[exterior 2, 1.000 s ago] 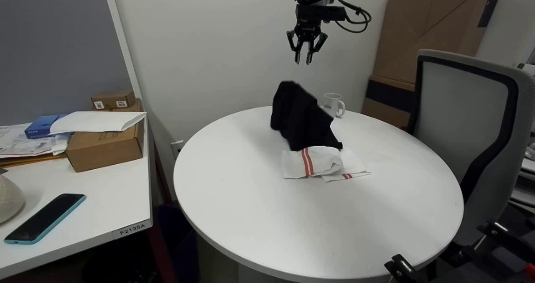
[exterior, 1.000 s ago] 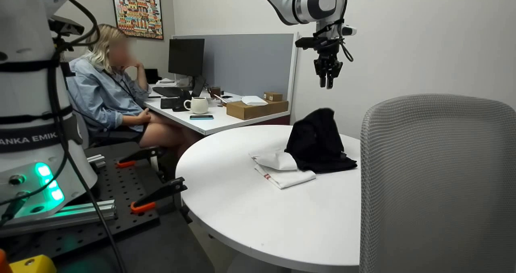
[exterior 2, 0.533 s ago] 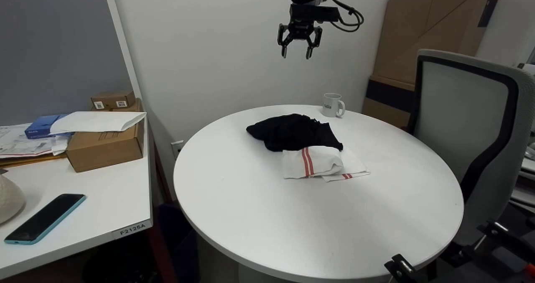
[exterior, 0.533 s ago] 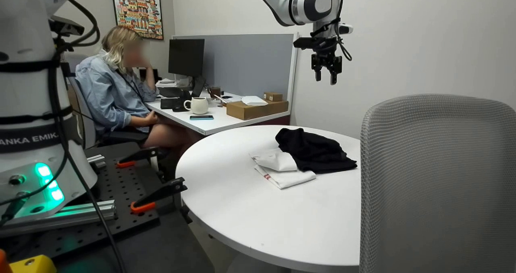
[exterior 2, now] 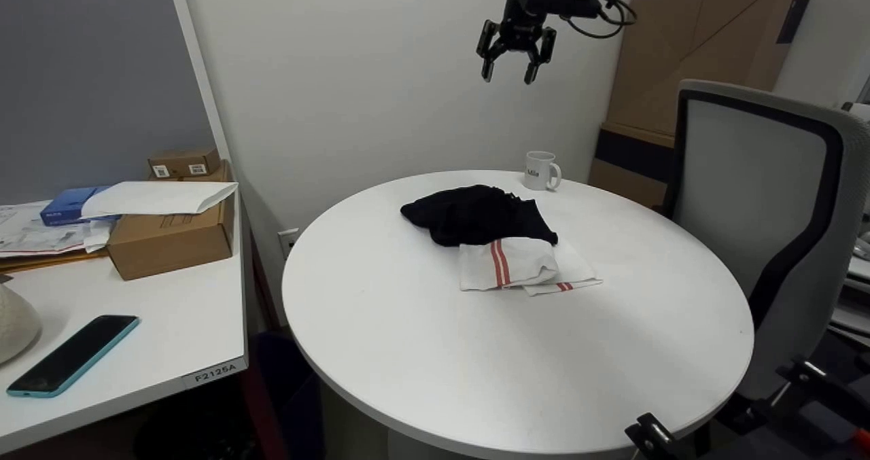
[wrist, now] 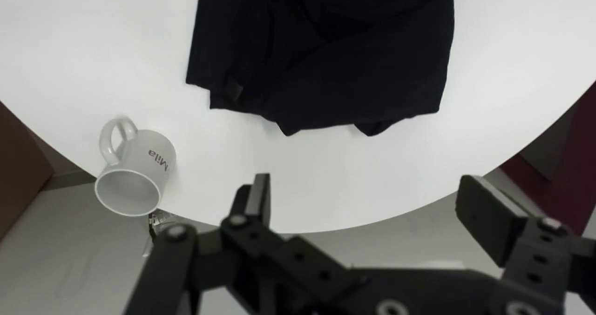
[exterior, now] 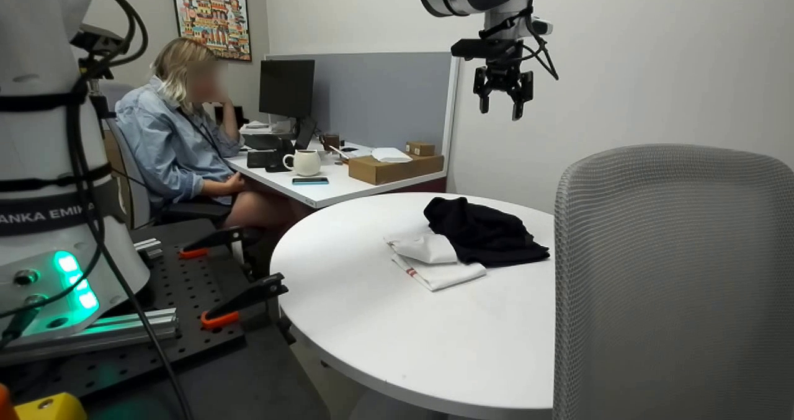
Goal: Remove the item from the backrest of the chair and put it on the table
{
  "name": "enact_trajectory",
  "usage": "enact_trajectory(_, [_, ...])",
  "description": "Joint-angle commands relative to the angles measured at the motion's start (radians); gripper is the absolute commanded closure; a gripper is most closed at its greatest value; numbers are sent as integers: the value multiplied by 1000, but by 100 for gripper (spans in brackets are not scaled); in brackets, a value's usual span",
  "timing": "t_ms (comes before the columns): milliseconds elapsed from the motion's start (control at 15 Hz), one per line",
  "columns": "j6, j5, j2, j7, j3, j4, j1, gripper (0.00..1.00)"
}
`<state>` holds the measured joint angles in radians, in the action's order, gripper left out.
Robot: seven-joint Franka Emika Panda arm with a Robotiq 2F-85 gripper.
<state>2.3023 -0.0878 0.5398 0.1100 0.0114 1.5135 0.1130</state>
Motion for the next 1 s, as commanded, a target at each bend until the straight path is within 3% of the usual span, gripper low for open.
enact_trajectory(0, [37, -26, -175, 120, 5, 246, 47, 0])
enact_trajectory(667, [126, 19, -522, 116, -60, 779, 39, 0])
enact_trajectory(733, [79, 0, -411, 133, -59, 636, 40, 0])
enact_trajectory(933, [97, 3, -488, 130, -68, 742, 34, 0])
